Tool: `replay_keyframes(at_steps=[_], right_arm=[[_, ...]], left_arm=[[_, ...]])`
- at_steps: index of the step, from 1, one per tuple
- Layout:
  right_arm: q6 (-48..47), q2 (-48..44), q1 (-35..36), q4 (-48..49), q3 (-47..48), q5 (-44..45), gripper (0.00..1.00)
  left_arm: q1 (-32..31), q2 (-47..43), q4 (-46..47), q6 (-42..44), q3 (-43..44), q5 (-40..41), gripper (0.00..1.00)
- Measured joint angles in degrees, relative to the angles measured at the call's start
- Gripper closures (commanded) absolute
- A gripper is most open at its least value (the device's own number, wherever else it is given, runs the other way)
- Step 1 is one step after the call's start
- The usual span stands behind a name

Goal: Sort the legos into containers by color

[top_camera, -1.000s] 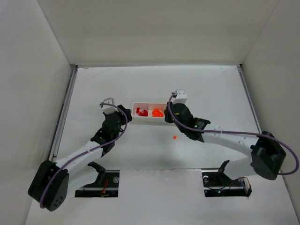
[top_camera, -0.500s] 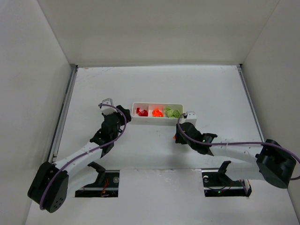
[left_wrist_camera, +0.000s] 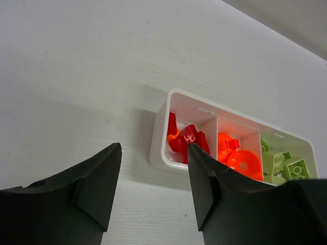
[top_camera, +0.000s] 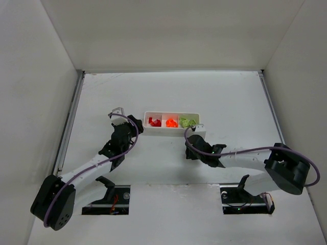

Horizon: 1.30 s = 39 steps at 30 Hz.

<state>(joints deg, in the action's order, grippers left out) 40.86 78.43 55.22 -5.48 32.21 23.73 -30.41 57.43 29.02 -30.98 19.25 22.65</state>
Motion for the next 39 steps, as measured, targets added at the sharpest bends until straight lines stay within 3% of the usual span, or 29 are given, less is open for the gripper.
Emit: replay_keyframes(at_steps=[8,17,27,32,39], right_arm=[[0.0,4.2,0.0,1.6,2.7,2.8,0.56],[-0.6,7.9,1.3,2.1,5.2,6.8,0.68],[-1.9,10.4,3.1,1.0,7.2,10.6,0.69],[-2.3,12.6,4.6,-0.1,9.3,13.0,0.78],[-2.1,10.3,5.2,-2.9,9.5,13.5,0.79]], left_arm=[[0.0,-0.1,0.0,0.0,0.0,0.0,0.48],[0.0,0.0,0.0,0.0,0.0,-0.1,0.48],[0.0,0.6,0.1,0.0,0.0,-0.1,0.48],[0.1,0.6,0.1,0.0,0.0,-0.2,0.48],[0.2,0.6,0.0,0.0,0.0,-0.2,0.48]])
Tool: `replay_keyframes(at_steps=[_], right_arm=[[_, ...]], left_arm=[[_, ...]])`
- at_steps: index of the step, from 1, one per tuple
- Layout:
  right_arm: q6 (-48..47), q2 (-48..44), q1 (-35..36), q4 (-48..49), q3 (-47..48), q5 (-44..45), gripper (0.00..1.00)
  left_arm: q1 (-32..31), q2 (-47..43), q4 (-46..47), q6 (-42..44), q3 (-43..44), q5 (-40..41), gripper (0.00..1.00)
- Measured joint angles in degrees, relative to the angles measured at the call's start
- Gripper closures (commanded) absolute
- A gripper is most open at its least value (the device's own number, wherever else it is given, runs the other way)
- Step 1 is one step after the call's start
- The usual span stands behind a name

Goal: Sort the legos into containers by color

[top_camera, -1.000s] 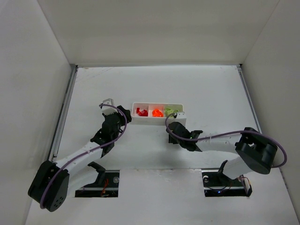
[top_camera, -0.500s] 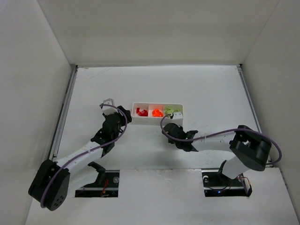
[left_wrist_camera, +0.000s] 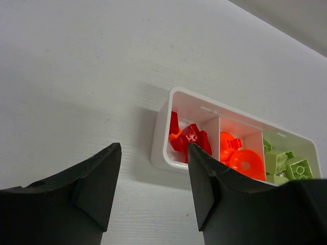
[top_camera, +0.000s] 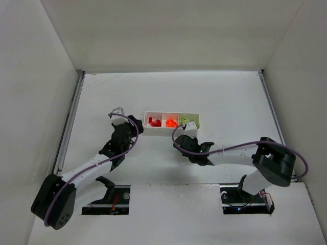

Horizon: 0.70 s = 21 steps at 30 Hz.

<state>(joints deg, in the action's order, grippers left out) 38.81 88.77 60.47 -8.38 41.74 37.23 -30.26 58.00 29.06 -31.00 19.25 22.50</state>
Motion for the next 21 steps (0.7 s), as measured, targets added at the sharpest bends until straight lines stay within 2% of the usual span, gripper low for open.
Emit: replay_keyframes(at_steps=[4,8,16,18,21], right_arm=[[-0.3,-6.5,0.0,-0.5,-0.1,-1.5,0.79],[-2.3,-9.7,-0.7,0.6,1.8,-4.2,0.79],[-7.6,0.9,-8.1,7.4,15.0,-9.4,0.77],[-8.3,4.2,-9.4,8.8,17.9,-10.2,0.71],[-9.1,7.5,-10.4,9.6,20.2,-10.9,0.57]], left_arm=[[0.0,0.0,0.0,0.0,0.0,0.0,0.47],[0.0,0.0,0.0,-0.2,0.0,0.0,0.41],[0.5,0.0,0.0,-0.4,0.0,0.1,0.33],[0.9,0.0,0.0,-0.6,0.0,0.2,0.30],[1.2,0.0,0.0,-1.0,-0.1,0.3,0.24]])
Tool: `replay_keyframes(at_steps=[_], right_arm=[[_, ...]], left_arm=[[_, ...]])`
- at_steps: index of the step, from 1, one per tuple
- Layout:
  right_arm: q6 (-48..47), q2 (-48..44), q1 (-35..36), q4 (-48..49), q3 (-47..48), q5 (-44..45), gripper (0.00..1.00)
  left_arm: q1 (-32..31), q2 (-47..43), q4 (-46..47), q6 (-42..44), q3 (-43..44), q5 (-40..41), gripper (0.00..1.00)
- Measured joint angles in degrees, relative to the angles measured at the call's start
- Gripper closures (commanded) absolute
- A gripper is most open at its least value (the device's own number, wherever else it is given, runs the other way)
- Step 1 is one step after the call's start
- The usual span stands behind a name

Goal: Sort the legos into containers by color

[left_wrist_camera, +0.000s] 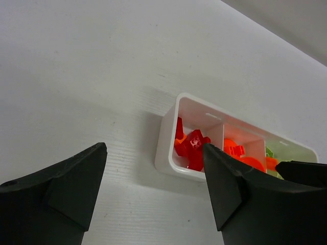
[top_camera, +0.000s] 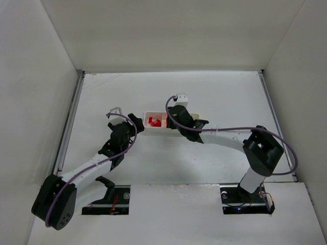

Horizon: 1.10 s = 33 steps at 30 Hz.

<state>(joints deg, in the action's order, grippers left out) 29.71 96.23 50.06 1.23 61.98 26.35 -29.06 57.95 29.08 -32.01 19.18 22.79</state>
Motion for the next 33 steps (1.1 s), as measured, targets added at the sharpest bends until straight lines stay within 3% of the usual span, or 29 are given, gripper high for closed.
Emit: replay_keyframes(at_steps=[2,4,9,12,19,20,21,26,33], right_arm=[[-0.4,0.5,-0.3,0.1,0.1,-0.3,0.56],[-0.6,0.4,-0.3,0.1,0.1,-0.5,0.55],[-1.0,-3.6,-0.5,0.8,-0.8,-0.7,0.55],[-1.0,-10.8,-0.5,3.7,-6.4,-0.3,0.51],[1.9,-31.1,-0.2,8.5,-28.9,4.7,0.25],[2.7,-34.2,-0.2,8.3,-31.9,5.8,0.09],[3.8,-37.6,-0.5,8.3,-35.0,6.9,0.00],[8.1,-51.7,-5.9,8.3,-44.4,12.2,0.00],[12.0,-60.7,-12.2,8.1,-50.6,15.0,0.00]], left_arm=[[0.4,0.0,0.0,-0.3,0.0,0.2,0.17],[0.8,0.0,0.0,-0.7,-0.1,0.2,0.00],[1.9,0.0,-0.1,-1.5,-0.4,0.4,0.00],[2.6,0.0,-0.1,-1.6,-0.7,0.6,0.00],[4.5,-0.6,-0.2,-2.6,-1.0,1.4,0.00],[4.7,-0.8,-0.2,-2.8,-1.1,1.5,0.00],[5.0,-1.0,-0.2,-3.0,-1.3,1.6,0.00],[6.4,-1.9,-0.8,-3.4,-1.9,2.7,0.00],[8.9,-4.2,-4.0,-4.6,-2.6,7.6,0.00]])
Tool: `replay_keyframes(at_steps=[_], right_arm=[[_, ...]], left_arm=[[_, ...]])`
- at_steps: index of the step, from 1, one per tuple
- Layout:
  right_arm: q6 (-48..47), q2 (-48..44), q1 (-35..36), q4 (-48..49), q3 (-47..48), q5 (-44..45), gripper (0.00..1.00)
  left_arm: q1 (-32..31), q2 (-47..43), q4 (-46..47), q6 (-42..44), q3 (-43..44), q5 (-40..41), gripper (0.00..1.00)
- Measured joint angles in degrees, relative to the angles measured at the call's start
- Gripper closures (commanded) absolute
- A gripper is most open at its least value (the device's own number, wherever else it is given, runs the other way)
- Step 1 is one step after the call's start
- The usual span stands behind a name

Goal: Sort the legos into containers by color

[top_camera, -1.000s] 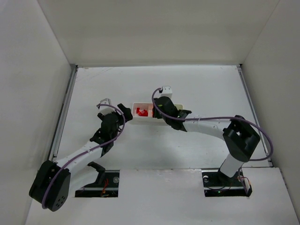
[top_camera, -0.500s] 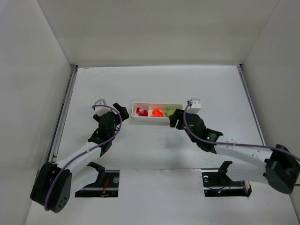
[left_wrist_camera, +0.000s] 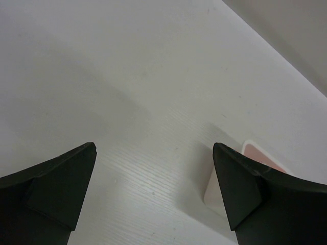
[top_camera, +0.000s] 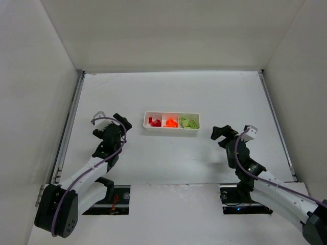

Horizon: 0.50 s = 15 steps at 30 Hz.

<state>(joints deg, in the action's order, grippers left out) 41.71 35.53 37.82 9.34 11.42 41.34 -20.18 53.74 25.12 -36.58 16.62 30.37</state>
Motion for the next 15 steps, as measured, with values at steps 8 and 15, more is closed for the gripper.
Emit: replay_keyframes(at_steps=[8,15], right_arm=[[3.1,-4.4,-2.0,-0.4,-4.3,0.8,0.00],[4.5,-4.6,-2.6,-0.4,-4.5,0.8,0.00]], left_arm=[[0.7,5.4,-4.3,-1.9,0.9,2.4,0.00],[-1.3,12.1,-6.2,-2.5,5.1,2.2,0.00]])
